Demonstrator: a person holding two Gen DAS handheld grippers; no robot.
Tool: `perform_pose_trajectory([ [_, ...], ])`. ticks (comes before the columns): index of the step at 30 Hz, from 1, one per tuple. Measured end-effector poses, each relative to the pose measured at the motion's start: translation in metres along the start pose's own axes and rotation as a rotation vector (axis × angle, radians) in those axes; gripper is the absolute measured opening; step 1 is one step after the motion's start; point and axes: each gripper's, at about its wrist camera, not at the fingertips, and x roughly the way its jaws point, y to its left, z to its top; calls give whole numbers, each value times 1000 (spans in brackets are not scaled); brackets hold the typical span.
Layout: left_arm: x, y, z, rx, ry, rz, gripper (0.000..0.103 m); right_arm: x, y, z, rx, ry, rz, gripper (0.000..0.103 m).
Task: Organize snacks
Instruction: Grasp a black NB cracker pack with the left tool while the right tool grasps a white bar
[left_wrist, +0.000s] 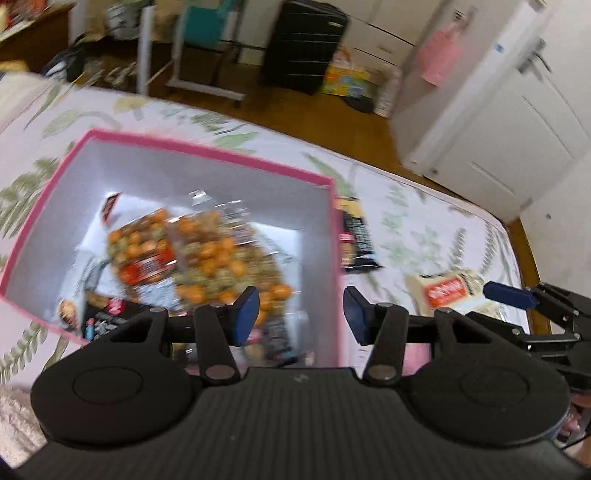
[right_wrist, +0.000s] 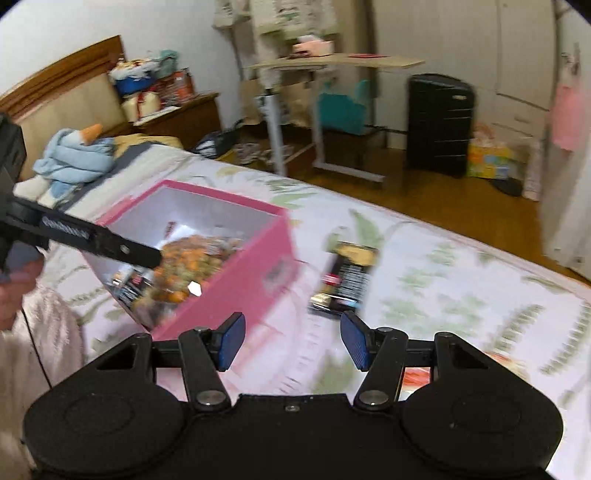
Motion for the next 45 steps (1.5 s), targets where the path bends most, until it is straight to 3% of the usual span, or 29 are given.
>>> perform_pose_trajectory([
  [8, 25, -78, 13, 104, 0, -24, 49, -38, -57, -34, 89, -22, -142, 63],
  [13, 63, -114, 24, 58, -25, 15, 50, -39, -100, -62, 130, -42, -271, 63],
  [17, 104, -137, 27, 47, -52, 109, 52, -29, -133, -85, 185, -14, -333, 63],
  [20, 137, -141, 29, 20, -47, 104, 57, -22, -150, -101, 197, 25, -368, 63],
  [25, 178, -141, 25, 34, -63, 218, 64, -6, -171, -126, 208, 77, -380, 66],
  [29, 209, -139, 26, 94, -40, 316, 67, -3, -178, -134, 189, 54, -353, 71],
  [32, 225, -132, 26, 98, -14, 361, 67, -14, -186, -137, 244, 5, -296, 71],
  [36, 235, -123, 25, 78, 6, 366, 68, -18, -197, -142, 310, -1, -272, 69],
  [40, 240, -124, 22, 76, -3, 346, 79, -13, -201, -143, 303, 16, -264, 64],
  [43, 242, -125, 21, 84, -16, 341, 79, -2, -199, -142, 258, 26, -284, 64],
  [45, 241, -123, 21, 73, -12, 318, 74, 2, -202, -142, 267, 17, -284, 64],
])
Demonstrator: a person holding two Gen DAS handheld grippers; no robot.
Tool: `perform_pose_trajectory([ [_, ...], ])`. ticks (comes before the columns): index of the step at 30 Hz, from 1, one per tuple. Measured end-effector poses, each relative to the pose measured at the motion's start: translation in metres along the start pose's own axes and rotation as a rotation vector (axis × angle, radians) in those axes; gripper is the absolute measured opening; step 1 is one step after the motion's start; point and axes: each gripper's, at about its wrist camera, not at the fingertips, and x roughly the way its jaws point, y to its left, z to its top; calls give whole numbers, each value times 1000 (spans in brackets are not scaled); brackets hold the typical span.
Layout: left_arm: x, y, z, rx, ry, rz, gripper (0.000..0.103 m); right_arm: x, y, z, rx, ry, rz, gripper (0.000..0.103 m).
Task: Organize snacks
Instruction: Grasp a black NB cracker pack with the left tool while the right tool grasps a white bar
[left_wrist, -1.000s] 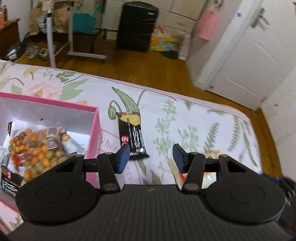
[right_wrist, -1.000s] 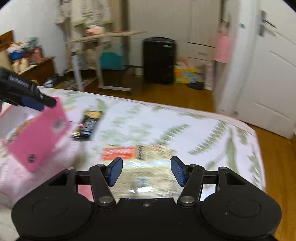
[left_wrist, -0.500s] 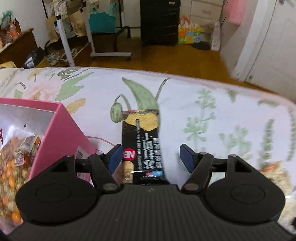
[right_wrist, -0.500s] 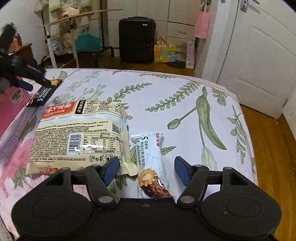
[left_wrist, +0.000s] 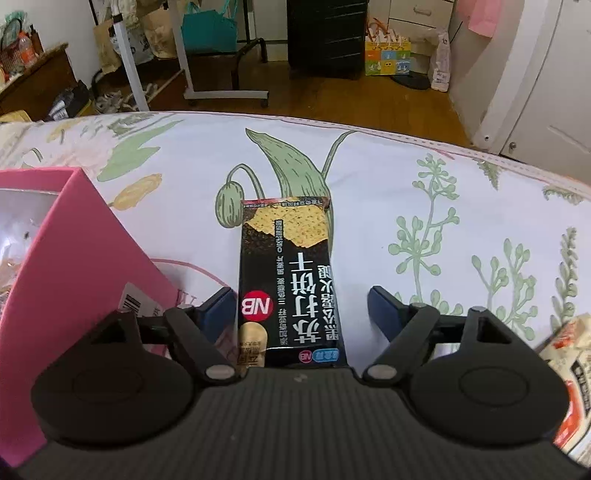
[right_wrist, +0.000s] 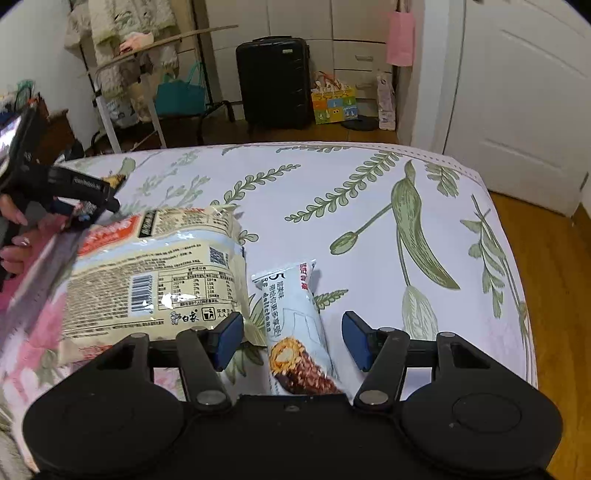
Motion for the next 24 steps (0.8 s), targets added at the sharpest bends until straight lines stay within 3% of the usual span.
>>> perform_pose_trajectory([
  [2, -3, 3, 2, 6, -7, 7, 51, 1, -4, 2, 40, -8, 26, 58],
  [4, -5, 7, 4, 10, -2, -10, 47, -1, -9, 4, 92, -7, 79, 30],
  [14, -12, 19, 3, -29, 38, -65, 46, -16, -8, 10, 179, -16, -40, 28],
  [17, -22, 19, -2, -18, 53, -98, 46, -24, 2, 15, 169, -22, -30, 28],
  [20, -32, 19, -10, -13, 56, -177, 46, -28, 14, 15, 180, -46, -5, 28],
  [24, -46, 20, -21, -3, 64, -206, 46, -34, 32, 17, 220, -54, 6, 28],
])
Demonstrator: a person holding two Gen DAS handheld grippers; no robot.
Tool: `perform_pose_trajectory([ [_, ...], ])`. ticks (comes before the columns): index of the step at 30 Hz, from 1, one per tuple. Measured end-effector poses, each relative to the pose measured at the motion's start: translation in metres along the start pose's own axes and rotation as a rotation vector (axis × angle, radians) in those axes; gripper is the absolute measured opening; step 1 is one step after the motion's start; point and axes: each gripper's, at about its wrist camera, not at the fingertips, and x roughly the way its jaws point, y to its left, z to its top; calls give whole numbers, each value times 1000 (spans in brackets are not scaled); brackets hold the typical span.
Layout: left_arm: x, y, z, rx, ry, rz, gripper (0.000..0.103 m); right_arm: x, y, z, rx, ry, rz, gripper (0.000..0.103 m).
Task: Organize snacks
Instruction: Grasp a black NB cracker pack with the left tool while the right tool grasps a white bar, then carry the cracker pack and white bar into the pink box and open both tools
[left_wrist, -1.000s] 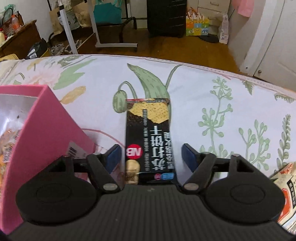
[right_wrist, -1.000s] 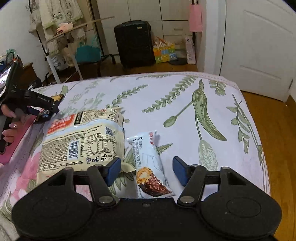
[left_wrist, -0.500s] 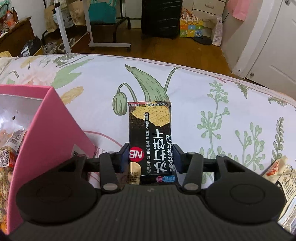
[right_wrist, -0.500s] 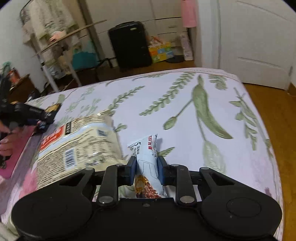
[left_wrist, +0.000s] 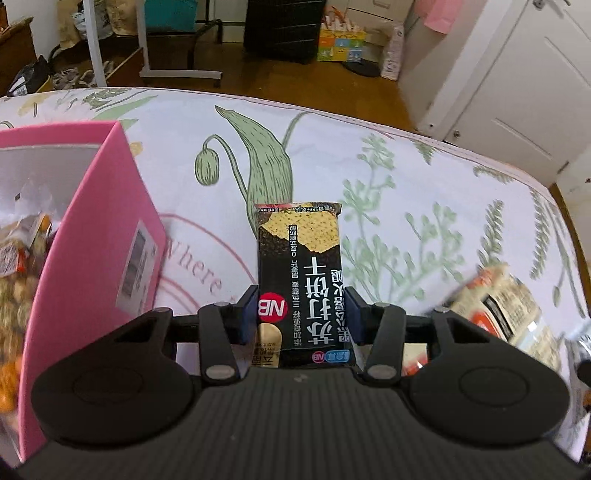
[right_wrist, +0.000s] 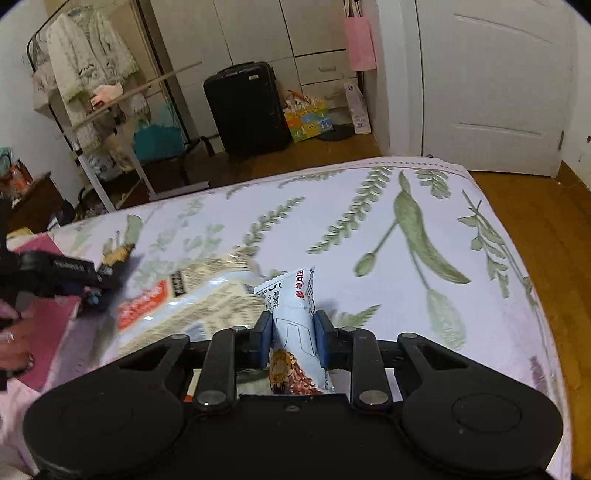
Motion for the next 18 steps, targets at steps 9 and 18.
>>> perform_pose_trajectory([
  [9, -58, 4, -16, 24, 42, -56, 46, 11, 52, 16, 109, 116, 119, 28],
  [18, -133, 43, -32, 30, 42, -125, 46, -1, 134, -3, 11, 186, 265, 28],
])
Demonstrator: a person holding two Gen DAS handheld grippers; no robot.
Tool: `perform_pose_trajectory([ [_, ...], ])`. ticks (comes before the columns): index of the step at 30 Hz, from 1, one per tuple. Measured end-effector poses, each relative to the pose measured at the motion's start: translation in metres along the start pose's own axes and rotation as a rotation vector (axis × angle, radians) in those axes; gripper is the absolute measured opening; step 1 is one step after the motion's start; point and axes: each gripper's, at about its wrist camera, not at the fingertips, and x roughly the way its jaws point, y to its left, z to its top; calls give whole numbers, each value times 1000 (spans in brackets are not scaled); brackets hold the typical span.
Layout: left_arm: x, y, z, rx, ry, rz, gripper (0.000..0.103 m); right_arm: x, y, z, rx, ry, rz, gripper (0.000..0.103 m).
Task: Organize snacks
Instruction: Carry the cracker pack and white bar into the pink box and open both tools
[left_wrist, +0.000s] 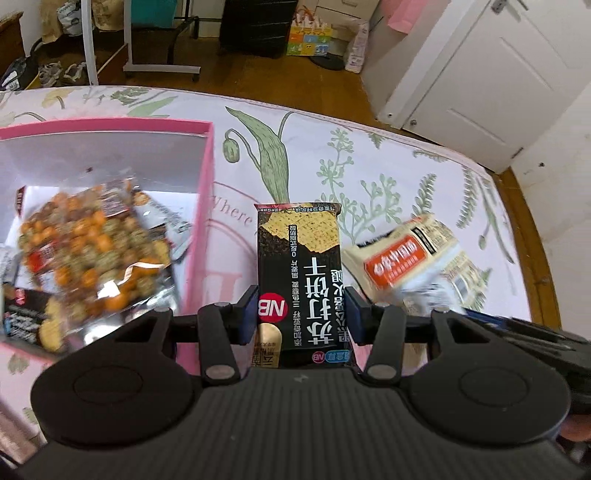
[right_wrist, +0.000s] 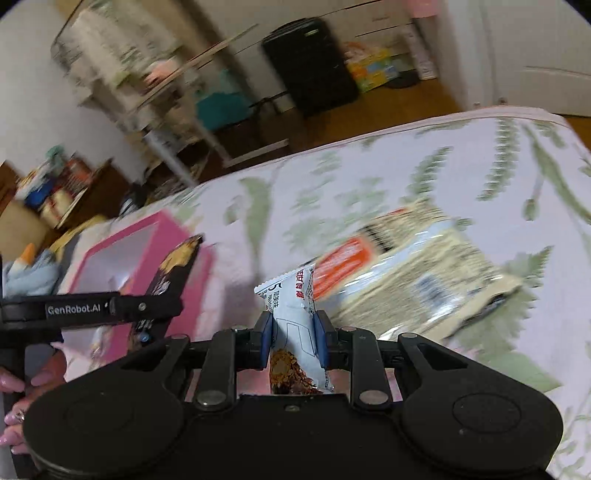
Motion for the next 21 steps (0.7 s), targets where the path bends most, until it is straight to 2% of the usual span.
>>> perform_pose_trajectory([
  [5, -43, 16, -9, -1, -55, -2, 46, -4, 51, -10, -152, 46, 54, 28],
  [12, -94, 57, -10, -61, -152, 23, 46, -5, 101, -3, -242, 20, 135, 28],
  [16, -105, 77, 1, -84, -192, 97, 46, 4, 124, 8, -266, -20, 186, 28],
  [21, -114, 109, 14, -131, -239, 126, 46, 25, 147, 20, -292, -44, 216, 28],
])
